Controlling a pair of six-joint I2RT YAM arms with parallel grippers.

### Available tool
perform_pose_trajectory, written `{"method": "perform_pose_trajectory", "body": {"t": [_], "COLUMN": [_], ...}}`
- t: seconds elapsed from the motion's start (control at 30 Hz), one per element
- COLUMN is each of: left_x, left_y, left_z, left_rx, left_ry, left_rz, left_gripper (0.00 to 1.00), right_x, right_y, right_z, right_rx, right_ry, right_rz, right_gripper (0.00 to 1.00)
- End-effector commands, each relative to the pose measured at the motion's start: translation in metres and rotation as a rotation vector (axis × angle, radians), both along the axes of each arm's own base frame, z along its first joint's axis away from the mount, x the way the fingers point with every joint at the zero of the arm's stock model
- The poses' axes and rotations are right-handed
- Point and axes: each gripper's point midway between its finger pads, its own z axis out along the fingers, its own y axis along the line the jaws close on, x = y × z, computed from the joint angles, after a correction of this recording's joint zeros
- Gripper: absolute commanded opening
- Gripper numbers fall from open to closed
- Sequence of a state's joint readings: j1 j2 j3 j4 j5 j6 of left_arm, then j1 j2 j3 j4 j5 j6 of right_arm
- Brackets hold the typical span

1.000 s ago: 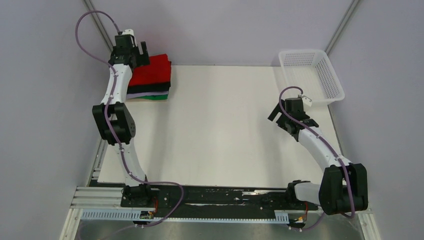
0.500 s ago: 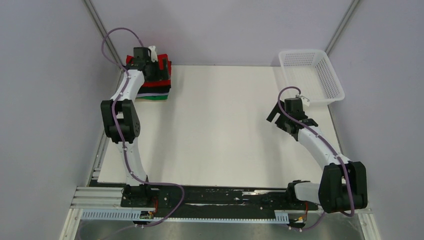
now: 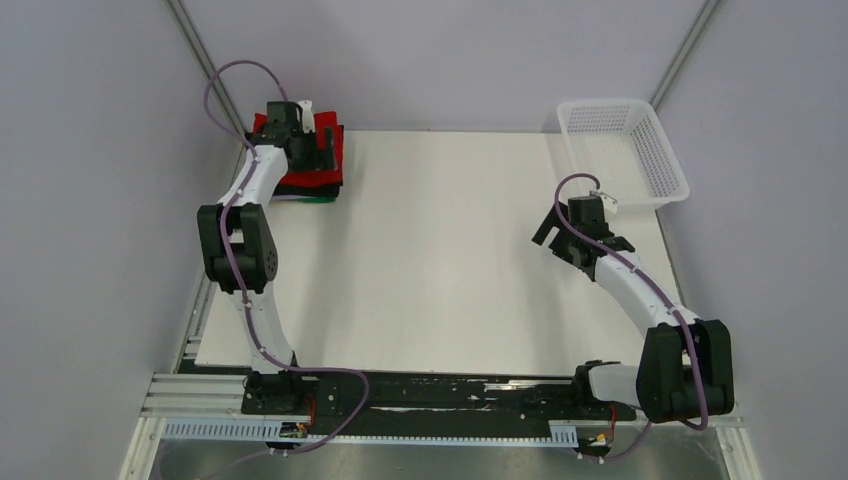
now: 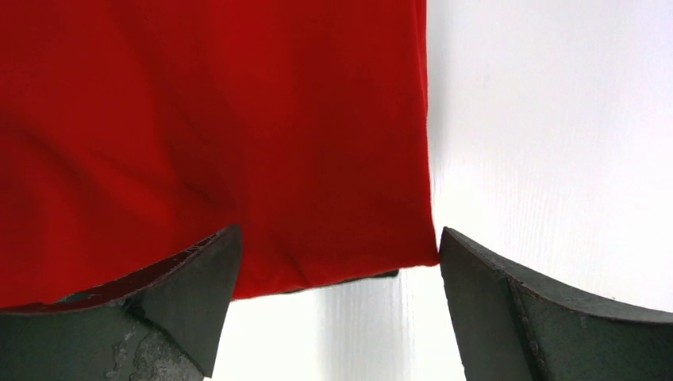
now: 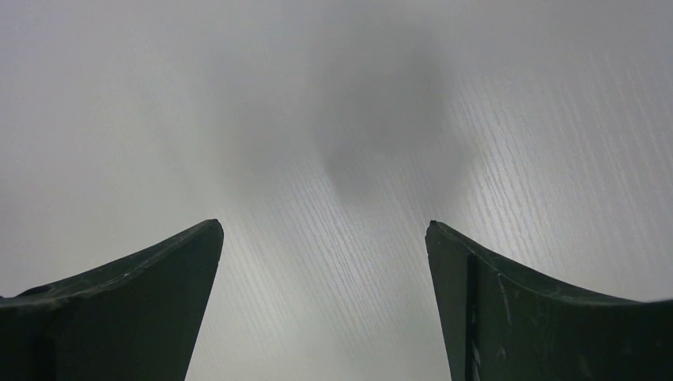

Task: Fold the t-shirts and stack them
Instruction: Put the neatly folded tshirt into the corner of the board with the left arm, then reset both arms

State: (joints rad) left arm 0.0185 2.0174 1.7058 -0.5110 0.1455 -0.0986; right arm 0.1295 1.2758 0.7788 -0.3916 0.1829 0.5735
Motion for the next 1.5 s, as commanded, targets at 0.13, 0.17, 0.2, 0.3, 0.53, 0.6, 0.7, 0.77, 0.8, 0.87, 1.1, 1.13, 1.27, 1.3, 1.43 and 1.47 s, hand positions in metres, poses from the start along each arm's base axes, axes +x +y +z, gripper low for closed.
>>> {"method": "perform_pose_trajectory", "body": {"t": [0.13, 0.17, 0.2, 0.3, 0.53, 0.6, 0.7, 0.77, 0.8, 0.87, 1.1, 1.13, 1.27, 1.3, 1.43, 1.47], "left_x": [0.058, 0.064, 0.071, 0.087, 0.104, 0.103, 0.102, 0.102, 0.102, 0.103, 0.086, 0.080, 0.039, 0.020, -0.063, -0.074], "left_y": [0.065, 0.074, 0.080, 0.098, 0.122, 0.130, 0.138, 0.137, 0.135, 0.130, 0.113, 0.107, 0.083, 0.080, 0.003, -0.007], "left_z": [0.073, 0.079, 0.071, 0.065, 0.012, 0.001, -0.007, -0.009, -0.007, 0.001, 0.097, 0.093, 0.132, 0.136, 0.120, 0.115], "left_rx": [0.110, 0.114, 0.120, 0.101, 0.114, 0.107, 0.067, 0.032, 0.018, 0.005, -0.046, -0.057, -0.063, -0.052, -0.148, -0.174], "left_ry": [-0.210, -0.232, -0.233, -0.249, -0.166, -0.151, -0.148, -0.151, -0.156, -0.173, -0.326, -0.318, -0.377, -0.375, -0.329, -0.318], "left_rz": [0.243, 0.263, 0.277, 0.291, 0.300, 0.312, 0.323, 0.309, 0.296, 0.276, 0.270, 0.271, 0.296, 0.321, 0.261, 0.266], "left_gripper": [1.00, 1.00, 1.00, 1.00, 1.00, 1.00, 1.00, 1.00, 1.00, 1.00, 1.00, 1.00, 1.00, 1.00, 1.00, 1.00], "right_x": [0.012, 0.013, 0.014, 0.020, 0.030, 0.032, 0.034, 0.034, 0.035, 0.036, 0.034, 0.033, 0.023, 0.019, -0.003, -0.008], "right_y": [-0.002, -0.002, -0.002, -0.001, 0.003, 0.003, 0.006, 0.007, 0.008, 0.007, 0.003, 0.001, -0.001, 0.000, 0.003, 0.004], "right_z": [0.013, 0.012, 0.012, 0.009, 0.004, 0.002, -0.001, -0.001, -0.001, 0.003, 0.027, 0.033, 0.047, 0.048, 0.059, 0.060], "right_rx": [-0.001, -0.002, -0.004, -0.007, 0.000, 0.004, 0.013, 0.019, 0.021, 0.021, 0.013, 0.010, 0.011, 0.018, 0.057, 0.064], "right_ry": [-0.051, -0.047, -0.044, -0.032, -0.008, -0.001, 0.009, 0.011, 0.010, 0.000, -0.072, -0.089, -0.146, -0.155, -0.221, -0.234], "right_rz": [-0.008, -0.008, -0.009, -0.008, -0.003, -0.001, 0.004, 0.007, 0.009, 0.007, -0.007, -0.013, -0.017, -0.012, 0.002, 0.008], "right_gripper": [1.00, 1.00, 1.00, 1.00, 1.00, 1.00, 1.00, 1.00, 1.00, 1.00, 1.00, 1.00, 1.00, 1.00, 1.00, 1.00]}}
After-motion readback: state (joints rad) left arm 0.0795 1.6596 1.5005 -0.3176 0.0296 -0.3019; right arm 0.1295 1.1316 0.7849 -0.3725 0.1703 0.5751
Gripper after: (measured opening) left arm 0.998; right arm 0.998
